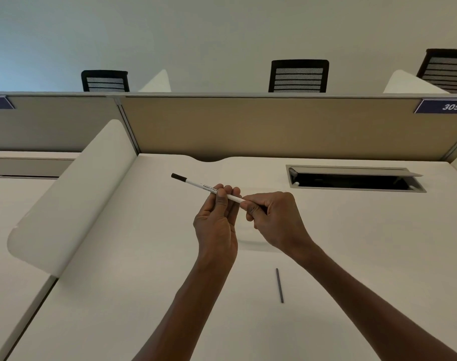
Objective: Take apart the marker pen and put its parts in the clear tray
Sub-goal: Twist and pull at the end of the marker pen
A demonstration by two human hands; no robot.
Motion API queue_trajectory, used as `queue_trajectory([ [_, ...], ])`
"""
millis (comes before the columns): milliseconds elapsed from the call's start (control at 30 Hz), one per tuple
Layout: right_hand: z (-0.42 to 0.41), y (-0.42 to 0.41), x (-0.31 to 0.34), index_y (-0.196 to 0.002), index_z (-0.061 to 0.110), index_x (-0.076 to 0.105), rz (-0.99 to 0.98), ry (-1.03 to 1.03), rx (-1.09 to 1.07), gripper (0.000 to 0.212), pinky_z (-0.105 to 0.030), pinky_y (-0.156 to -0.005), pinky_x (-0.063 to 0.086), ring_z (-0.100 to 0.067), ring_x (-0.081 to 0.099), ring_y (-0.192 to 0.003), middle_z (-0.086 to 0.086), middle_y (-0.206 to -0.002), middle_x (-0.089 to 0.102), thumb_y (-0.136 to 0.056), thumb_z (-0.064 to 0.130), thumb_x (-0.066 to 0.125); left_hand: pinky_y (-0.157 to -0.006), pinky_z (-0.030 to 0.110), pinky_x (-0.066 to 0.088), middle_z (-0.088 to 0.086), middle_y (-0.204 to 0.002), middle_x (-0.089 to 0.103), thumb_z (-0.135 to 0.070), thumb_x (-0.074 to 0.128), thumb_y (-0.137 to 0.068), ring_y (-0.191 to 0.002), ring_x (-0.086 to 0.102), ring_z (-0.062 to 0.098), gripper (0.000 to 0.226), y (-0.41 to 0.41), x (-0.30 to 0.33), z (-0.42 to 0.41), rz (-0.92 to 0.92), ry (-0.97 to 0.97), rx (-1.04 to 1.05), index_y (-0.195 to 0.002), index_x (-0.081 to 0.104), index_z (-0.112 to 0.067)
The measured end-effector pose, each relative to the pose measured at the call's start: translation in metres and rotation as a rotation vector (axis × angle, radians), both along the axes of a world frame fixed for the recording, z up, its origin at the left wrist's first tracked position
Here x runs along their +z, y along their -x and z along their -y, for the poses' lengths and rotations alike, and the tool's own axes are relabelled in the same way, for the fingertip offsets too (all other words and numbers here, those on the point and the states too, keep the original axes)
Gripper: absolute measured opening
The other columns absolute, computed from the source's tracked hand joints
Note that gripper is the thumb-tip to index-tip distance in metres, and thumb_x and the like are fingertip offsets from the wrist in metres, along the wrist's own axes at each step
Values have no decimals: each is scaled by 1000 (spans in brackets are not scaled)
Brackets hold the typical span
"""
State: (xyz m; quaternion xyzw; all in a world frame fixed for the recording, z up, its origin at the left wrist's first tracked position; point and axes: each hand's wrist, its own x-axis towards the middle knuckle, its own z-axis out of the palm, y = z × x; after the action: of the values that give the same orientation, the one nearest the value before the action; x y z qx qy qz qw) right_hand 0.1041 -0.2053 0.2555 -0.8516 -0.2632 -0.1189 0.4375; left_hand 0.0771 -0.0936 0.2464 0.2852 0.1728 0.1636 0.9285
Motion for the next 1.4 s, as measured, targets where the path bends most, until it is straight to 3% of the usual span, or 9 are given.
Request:
queue_trajectory([
  [233, 0, -4, -7, -81, 5, 73, 186, 87, -28, 26, -23, -54, 49, -10, 55, -51, -3, -62, 67, -94, 22, 58, -80, 32, 60, 7, -88, 73, -7, 52, -95, -87, 74, 21, 17, -3, 2, 0, 2, 21, -18, -103, 66, -2],
  [333, 3, -4, 5, -91, 8, 74, -193, -85, 20, 18, -17, -54, 48, -8, 61, -53, -1, -69, 70, -95, 19, 60, -80, 32, 60, 7, -88, 72, -6, 51, -96, -88, 73, 21, 17, -4, 4, -2, 20, 22, -32, -104, 65, -2],
  [433, 7, -9, 19, -96, 2, 73, -694, -383, 56, 30, -26, -58, 54, -21, 67, -63, -14, -83, 75, -97, 27, 56, -81, 32, 60, 7, -88, 72, -7, 51, -96, -89, 73, 21, 18, -4, 5, -5, 32, 28, -40, -105, 65, -1],
  [533, 10, -12, 24, -100, -5, 69, -903, -491, 59, 39, -25, -60, 53, -23, 67, -66, -22, -88, 75, -97, 32, 56, -82, 32, 60, 8, -88, 73, -7, 51, -95, -89, 73, 22, 18, -4, 6, -6, 38, 38, -49, -105, 65, -2],
  [767, 8, -8, 17, -95, -3, 73, -859, -504, 21, 26, -21, -54, 51, -17, 64, -56, -15, -74, 72, -93, 21, 63, -77, 29, 60, 6, -86, 74, -7, 50, -96, -89, 73, 21, 17, -2, 1, -4, 40, 16, -45, -104, 65, -3],
  [967, 5, -3, 14, -94, 4, 75, -633, -424, -14, 10, -22, -60, 55, -21, 70, -64, -13, -77, 75, -87, 8, 70, -75, 29, 60, 6, -86, 74, -7, 50, -96, -87, 74, 20, 17, -1, 3, -4, 33, 37, -30, -103, 65, -3],
  [1133, 3, 1, 9, -98, 5, 76, -496, -391, -73, 17, -19, -62, 56, -19, 71, -67, -7, -80, 75, -81, 3, 75, -76, 31, 61, 6, -90, 76, -8, 50, -96, -89, 74, 21, 18, 0, 3, -4, 24, 59, -35, -106, 65, -4],
  [1267, 2, 4, 5, -97, 10, 75, -491, -401, -87, 16, -17, -62, 56, -11, 70, -65, -2, -77, 75, -81, 6, 75, -76, 32, 61, 9, -96, 76, -8, 50, -96, -93, 73, 23, 19, 3, 1, -2, 23, 84, -44, -107, 64, -4],
  [1400, 4, 7, 9, -103, 8, 73, -628, -530, -81, 17, -26, -67, 60, -21, 74, -72, -10, -82, 76, -89, 17, 69, -78, 32, 61, 9, -97, 75, -8, 50, -96, -92, 74, 22, 18, 5, 2, -2, 22, 85, -42, -106, 64, -4],
])
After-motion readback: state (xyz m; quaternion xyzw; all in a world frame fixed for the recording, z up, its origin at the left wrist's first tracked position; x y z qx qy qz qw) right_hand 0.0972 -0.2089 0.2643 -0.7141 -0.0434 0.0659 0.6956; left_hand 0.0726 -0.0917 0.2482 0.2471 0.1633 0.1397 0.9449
